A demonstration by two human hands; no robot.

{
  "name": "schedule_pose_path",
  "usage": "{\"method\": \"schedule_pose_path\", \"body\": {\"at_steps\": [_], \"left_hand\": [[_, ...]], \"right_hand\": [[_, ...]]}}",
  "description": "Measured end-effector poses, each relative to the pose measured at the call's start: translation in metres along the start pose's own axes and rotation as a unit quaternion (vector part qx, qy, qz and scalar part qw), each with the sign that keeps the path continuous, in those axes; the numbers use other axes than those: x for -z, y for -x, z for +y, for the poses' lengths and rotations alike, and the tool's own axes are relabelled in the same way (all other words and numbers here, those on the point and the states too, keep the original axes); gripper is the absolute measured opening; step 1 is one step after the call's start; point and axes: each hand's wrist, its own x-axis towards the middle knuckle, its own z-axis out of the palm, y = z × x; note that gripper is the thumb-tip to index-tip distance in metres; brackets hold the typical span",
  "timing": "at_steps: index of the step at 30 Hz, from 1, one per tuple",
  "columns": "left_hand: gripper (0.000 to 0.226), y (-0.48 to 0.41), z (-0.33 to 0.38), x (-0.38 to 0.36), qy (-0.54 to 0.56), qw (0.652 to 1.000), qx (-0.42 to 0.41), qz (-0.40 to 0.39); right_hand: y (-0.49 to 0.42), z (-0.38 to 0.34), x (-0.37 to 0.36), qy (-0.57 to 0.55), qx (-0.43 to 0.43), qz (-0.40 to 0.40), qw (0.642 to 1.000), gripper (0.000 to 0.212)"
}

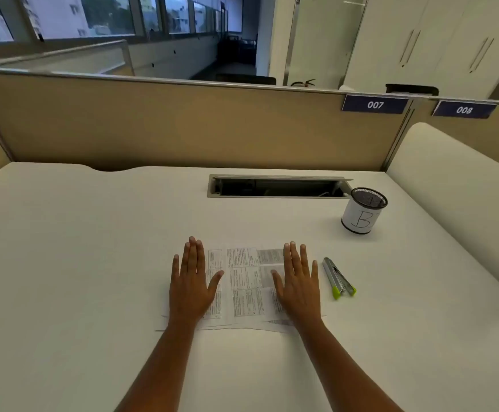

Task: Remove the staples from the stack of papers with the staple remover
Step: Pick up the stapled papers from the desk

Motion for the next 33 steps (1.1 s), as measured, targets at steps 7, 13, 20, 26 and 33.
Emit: {"method": "schedule_pose_path", "body": {"at_steps": [7,13,20,26,33], "left_hand": [[0.095,0.009,-0.006,-0.018,0.012,1.0,0.012,-0.025],[0.109,0.01,-0.011,-0.025,0.008,0.997,0.026,-0.076],[0.111,0.01,-0.011,-0.024,-0.009,0.995,0.03,-0.091],[0.117,0.011,-0.009,-0.019,-0.008,0.994,0.027,-0.105],[0.063,0.015,-0.012,-0.003,-0.039,0.983,0.137,-0.118]], "right_hand": [[0.01,0.005,-0.011,0.007,-0.018,-0.065,0.998,0.065],[0.013,0.009,-0.019,-0.021,-0.031,-0.08,0.996,0.061],[0.014,0.011,-0.023,-0.037,-0.043,-0.085,0.995,0.058],[0.014,0.011,-0.023,-0.026,-0.042,-0.094,0.994,0.055],[0.014,0.01,-0.02,-0.006,-0.04,-0.103,0.994,0.055]]}}
